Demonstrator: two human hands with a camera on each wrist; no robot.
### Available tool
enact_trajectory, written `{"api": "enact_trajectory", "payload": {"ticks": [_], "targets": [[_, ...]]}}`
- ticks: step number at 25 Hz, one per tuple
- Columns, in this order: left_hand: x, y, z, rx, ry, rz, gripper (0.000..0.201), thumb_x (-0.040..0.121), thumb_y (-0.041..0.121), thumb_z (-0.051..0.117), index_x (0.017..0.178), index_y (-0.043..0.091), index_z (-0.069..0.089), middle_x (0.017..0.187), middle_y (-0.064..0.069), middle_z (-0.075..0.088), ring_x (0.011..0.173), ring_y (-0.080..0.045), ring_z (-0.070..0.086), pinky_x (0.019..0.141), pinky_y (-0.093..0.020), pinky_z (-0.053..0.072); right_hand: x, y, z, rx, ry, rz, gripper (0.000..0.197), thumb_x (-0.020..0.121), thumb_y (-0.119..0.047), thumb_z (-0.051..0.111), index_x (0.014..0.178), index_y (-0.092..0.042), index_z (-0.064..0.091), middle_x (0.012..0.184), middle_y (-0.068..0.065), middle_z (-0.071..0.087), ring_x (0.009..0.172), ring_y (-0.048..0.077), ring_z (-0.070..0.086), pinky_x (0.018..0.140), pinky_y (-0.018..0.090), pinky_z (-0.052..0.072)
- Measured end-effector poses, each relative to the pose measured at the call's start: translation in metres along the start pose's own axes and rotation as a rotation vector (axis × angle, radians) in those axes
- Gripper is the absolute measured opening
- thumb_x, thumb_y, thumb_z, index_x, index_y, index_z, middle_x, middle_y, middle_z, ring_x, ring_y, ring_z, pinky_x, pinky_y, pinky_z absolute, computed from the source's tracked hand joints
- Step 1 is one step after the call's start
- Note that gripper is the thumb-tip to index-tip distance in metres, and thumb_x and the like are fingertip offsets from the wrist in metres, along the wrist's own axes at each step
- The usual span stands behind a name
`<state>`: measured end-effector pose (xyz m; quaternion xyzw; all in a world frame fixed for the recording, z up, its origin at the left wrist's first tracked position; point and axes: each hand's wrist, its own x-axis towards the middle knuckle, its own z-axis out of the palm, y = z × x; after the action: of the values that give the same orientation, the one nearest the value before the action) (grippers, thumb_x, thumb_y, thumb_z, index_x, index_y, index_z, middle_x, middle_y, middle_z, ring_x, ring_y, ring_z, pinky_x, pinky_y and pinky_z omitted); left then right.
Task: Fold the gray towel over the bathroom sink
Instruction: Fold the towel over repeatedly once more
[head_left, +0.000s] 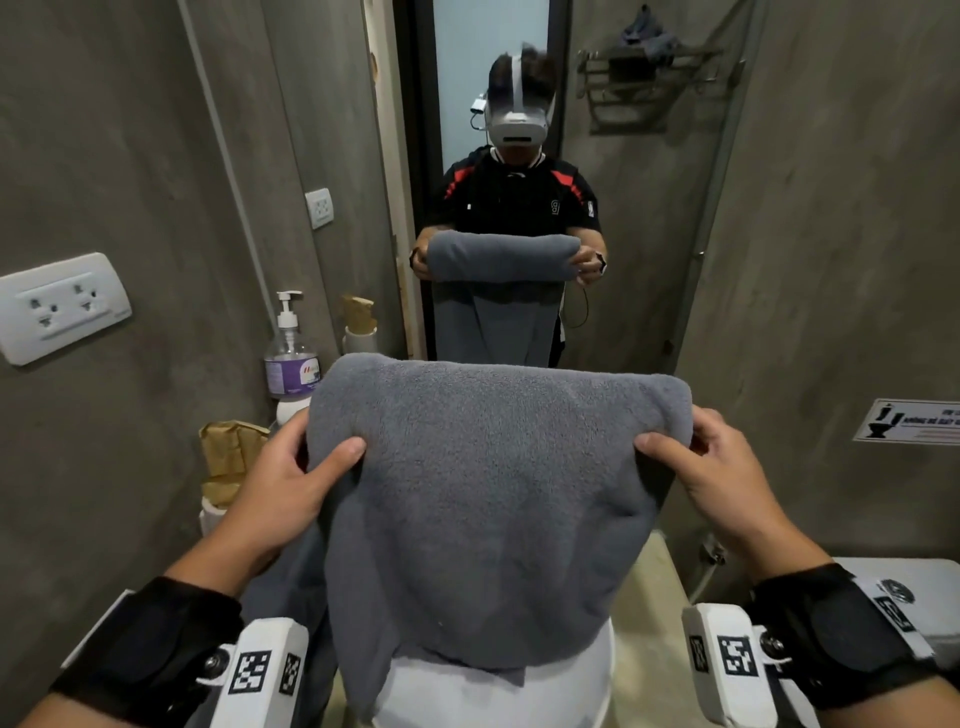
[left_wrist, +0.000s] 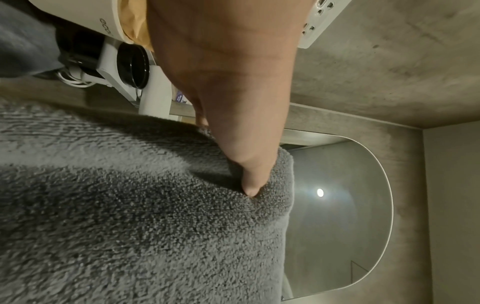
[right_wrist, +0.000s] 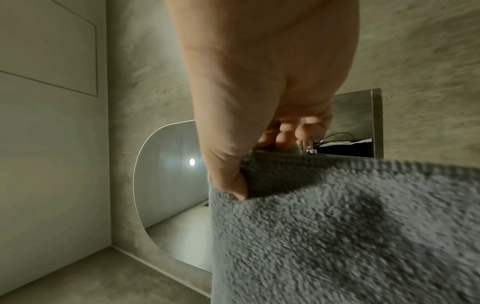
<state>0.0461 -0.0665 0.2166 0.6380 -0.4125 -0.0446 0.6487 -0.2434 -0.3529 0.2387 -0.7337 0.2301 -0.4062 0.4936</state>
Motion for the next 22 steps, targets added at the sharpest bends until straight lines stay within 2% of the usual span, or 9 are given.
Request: {"api": "enact_trajectory", "payload": {"ticks": [2, 5, 8, 10, 12, 15, 18, 20, 22], "targets": [[0.003, -0.002, 0.002, -0.034, -0.008, -0.046, 0.038, 0.079, 0.032, 0.071, 0.117, 0.029, 0.064, 0.116, 0.014, 0.073, 0.107, -0.001, 0.067, 0.088, -0.018, 0.054, 0.002, 0.003, 0.003, 0.027, 0.032, 0.025, 0.019, 0.085, -0.019, 0.076, 0.099, -0.03, 0.073, 0.114, 0.002, 0.069, 0.105, 0.015, 0.066, 0.094, 0.038, 0.053], [0.006, -0.006, -0.001, -0.086, -0.075, -0.104, 0.057, 0.066, 0.019, 0.084, 0.119, 0.022, 0.064, 0.117, 0.006, 0.074, 0.107, -0.008, 0.07, 0.081, -0.019, 0.056, 0.005, 0.003, 0.006, 0.079, 0.033, 0.073, 0.009, 0.089, -0.024, 0.071, 0.097, -0.022, 0.074, 0.098, 0.001, 0.078, 0.096, 0.019, 0.072, 0.086, 0.043, 0.057], [0.008, -0.01, -0.003, -0.097, -0.085, -0.102, 0.066, 0.058, 0.012, 0.087, 0.119, 0.022, 0.065, 0.117, 0.003, 0.074, 0.107, -0.012, 0.07, 0.08, -0.019, 0.056, 0.011, 0.005, 0.007, 0.042, 0.052, 0.098, 0.017, 0.093, -0.033, 0.066, 0.101, -0.019, 0.072, 0.099, 0.003, 0.077, 0.099, 0.016, 0.071, 0.085, 0.042, 0.057], [0.008, -0.014, -0.003, -0.11, -0.056, -0.097, 0.061, 0.062, 0.015, 0.087, 0.118, 0.029, 0.067, 0.117, 0.003, 0.074, 0.108, -0.014, 0.07, 0.081, -0.02, 0.056, 0.013, 0.009, 0.01, 0.004, 0.05, 0.106, 0.03, 0.095, -0.042, 0.061, 0.118, -0.022, 0.062, 0.105, -0.007, 0.073, 0.094, -0.006, 0.067, 0.078, 0.019, 0.055], [0.004, -0.02, -0.001, -0.117, -0.01, -0.091, 0.061, 0.066, 0.02, 0.089, 0.119, 0.04, 0.067, 0.12, 0.005, 0.073, 0.111, -0.012, 0.069, 0.084, -0.021, 0.056, 0.011, 0.012, 0.015, -0.041, 0.022, 0.11, 0.049, 0.095, -0.05, 0.053, 0.139, -0.031, 0.043, 0.115, -0.02, 0.06, 0.091, -0.022, 0.059, 0.073, -0.001, 0.041], [-0.001, -0.024, -0.002, -0.129, 0.028, -0.104, 0.063, 0.068, 0.04, 0.089, 0.124, 0.044, 0.061, 0.126, 0.007, 0.07, 0.117, -0.012, 0.066, 0.094, -0.032, 0.053, 0.007, 0.018, 0.02, -0.038, -0.069, 0.09, 0.075, 0.086, -0.064, 0.044, 0.152, -0.031, 0.034, 0.137, -0.02, 0.049, 0.114, -0.015, 0.05, 0.091, 0.003, 0.033], [-0.001, -0.026, -0.006, -0.107, 0.064, -0.104, 0.068, 0.063, 0.06, 0.085, 0.123, 0.041, 0.062, 0.126, 0.006, 0.07, 0.117, -0.014, 0.065, 0.1, -0.042, 0.048, 0.0, 0.023, 0.017, 0.043, -0.22, 0.068, 0.093, 0.079, -0.052, 0.071, 0.157, -0.032, 0.022, 0.13, -0.035, 0.055, 0.118, -0.019, 0.05, 0.095, 0.006, 0.042], [0.002, -0.026, -0.007, -0.121, 0.11, -0.09, 0.068, 0.063, 0.062, 0.086, 0.122, 0.037, 0.063, 0.123, 0.002, 0.071, 0.116, -0.017, 0.066, 0.101, -0.044, 0.048, -0.004, 0.027, 0.015, 0.004, -0.319, 0.05, 0.123, 0.07, -0.029, 0.089, 0.158, -0.034, 0.003, 0.13, -0.044, 0.051, 0.124, -0.019, 0.045, 0.091, 0.0, 0.039], [0.002, -0.027, -0.005, -0.12, 0.126, -0.073, 0.067, 0.063, 0.061, 0.086, 0.121, 0.035, 0.064, 0.121, 0.001, 0.072, 0.114, -0.018, 0.067, 0.101, -0.042, 0.048, -0.008, 0.03, 0.014, -0.038, -0.383, 0.062, 0.14, 0.064, -0.018, 0.093, 0.158, -0.031, -0.009, 0.133, -0.047, 0.044, 0.129, -0.02, 0.039, 0.094, -0.002, 0.034]]}}
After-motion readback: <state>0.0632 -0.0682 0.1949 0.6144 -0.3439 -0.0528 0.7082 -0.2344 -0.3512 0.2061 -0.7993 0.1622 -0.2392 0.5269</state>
